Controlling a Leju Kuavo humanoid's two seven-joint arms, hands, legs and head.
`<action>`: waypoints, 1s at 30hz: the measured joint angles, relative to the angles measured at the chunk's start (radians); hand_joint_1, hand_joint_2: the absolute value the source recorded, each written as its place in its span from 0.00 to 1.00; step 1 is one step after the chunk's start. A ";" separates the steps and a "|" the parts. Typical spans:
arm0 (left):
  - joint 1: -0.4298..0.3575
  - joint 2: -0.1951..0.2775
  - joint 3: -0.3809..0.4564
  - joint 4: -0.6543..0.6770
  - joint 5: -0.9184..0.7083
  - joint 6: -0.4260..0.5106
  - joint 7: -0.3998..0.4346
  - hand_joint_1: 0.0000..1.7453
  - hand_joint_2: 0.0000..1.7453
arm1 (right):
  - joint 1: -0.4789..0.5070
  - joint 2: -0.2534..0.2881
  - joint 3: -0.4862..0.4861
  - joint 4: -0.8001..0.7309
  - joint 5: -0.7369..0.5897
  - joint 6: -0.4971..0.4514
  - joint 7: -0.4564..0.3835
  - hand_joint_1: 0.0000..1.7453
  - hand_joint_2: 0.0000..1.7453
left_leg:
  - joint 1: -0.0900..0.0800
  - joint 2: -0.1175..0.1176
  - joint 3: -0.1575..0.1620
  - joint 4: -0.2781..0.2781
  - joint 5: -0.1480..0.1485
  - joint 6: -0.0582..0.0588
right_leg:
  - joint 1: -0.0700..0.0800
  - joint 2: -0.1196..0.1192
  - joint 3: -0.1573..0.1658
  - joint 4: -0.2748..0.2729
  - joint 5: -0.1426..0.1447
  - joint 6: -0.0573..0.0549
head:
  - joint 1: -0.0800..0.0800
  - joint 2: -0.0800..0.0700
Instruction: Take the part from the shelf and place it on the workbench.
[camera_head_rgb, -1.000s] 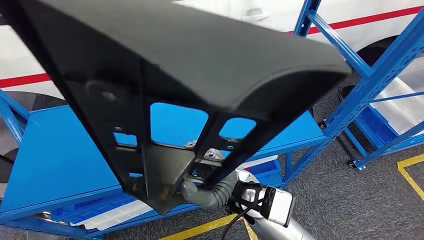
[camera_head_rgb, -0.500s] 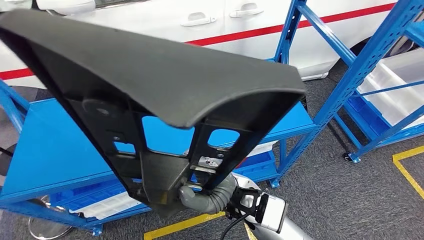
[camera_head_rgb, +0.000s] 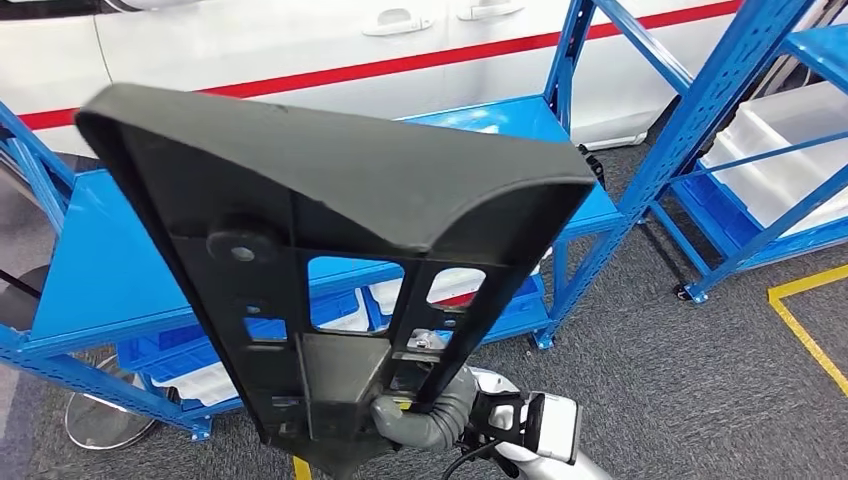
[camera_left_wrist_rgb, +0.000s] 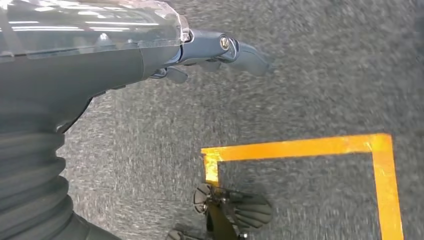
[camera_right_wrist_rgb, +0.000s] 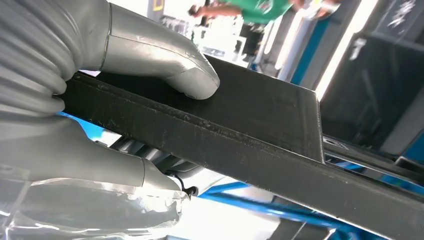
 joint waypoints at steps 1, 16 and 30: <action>0.000 0.000 0.000 0.000 0.003 0.006 0.005 0.00 1.00 | 0.001 0.000 -0.005 0.001 -0.009 0.018 0.000 1.00 1.00 | -0.001 0.000 -0.003 0.000 0.008 -0.006 | 0.003 0.001 0.019 -0.034 -0.011 -0.005 | 0.000 0.000; 0.012 -0.012 0.000 0.000 -0.032 0.042 0.023 0.00 1.00 | 0.059 0.017 -0.116 0.152 -0.046 0.088 0.000 1.00 1.00 | -0.005 -0.008 0.193 -0.025 -0.133 -0.011 | 0.012 -0.013 -0.150 -0.037 0.145 -0.032 | 0.000 0.000; 0.010 -0.027 0.000 0.001 -0.059 0.035 0.008 0.00 1.00 | 0.081 0.039 -0.155 0.171 -0.028 0.124 0.000 1.00 1.00 | -0.003 0.003 0.024 -0.006 -0.016 0.002 | -0.007 -0.006 -0.013 0.042 0.011 0.007 | 0.000 0.000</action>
